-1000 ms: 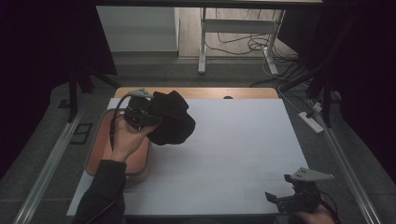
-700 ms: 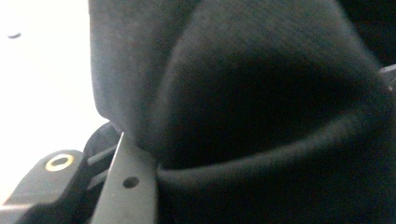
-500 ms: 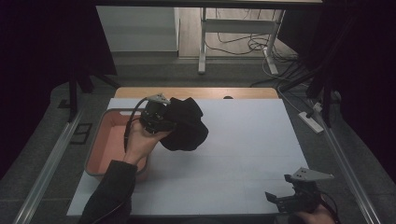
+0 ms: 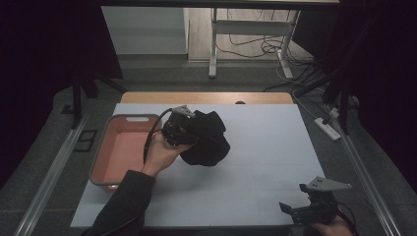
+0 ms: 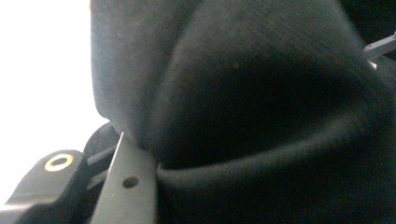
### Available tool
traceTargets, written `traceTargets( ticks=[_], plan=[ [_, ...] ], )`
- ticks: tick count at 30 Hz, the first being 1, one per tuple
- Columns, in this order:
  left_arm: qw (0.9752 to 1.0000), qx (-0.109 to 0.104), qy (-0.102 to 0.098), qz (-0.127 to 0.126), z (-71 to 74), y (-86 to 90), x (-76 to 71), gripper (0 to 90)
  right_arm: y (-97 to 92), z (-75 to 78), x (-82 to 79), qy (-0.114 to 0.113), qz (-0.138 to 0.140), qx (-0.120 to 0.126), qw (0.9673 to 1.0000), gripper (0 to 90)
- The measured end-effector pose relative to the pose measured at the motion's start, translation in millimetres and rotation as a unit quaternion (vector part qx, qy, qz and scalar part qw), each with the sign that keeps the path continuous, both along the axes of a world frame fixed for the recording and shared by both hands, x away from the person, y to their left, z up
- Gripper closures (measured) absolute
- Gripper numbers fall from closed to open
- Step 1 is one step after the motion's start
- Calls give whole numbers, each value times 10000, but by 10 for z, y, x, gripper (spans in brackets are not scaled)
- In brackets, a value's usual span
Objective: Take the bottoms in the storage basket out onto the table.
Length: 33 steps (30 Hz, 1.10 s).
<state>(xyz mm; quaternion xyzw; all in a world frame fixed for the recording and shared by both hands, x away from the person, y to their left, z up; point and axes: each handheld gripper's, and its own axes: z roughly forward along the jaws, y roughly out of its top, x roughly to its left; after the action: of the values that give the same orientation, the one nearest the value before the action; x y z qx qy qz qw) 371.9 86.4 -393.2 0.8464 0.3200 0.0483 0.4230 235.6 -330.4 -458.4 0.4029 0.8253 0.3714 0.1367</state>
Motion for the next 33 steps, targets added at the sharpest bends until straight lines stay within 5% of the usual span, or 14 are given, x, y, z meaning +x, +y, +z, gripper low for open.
traceTargets(
  ticks=[33],
  plan=[
    [9962, 618, 553, -254, -658, -499, 118, 627, -1, -1, 0, 7, 6, 0, 10000, 0]
  ],
)
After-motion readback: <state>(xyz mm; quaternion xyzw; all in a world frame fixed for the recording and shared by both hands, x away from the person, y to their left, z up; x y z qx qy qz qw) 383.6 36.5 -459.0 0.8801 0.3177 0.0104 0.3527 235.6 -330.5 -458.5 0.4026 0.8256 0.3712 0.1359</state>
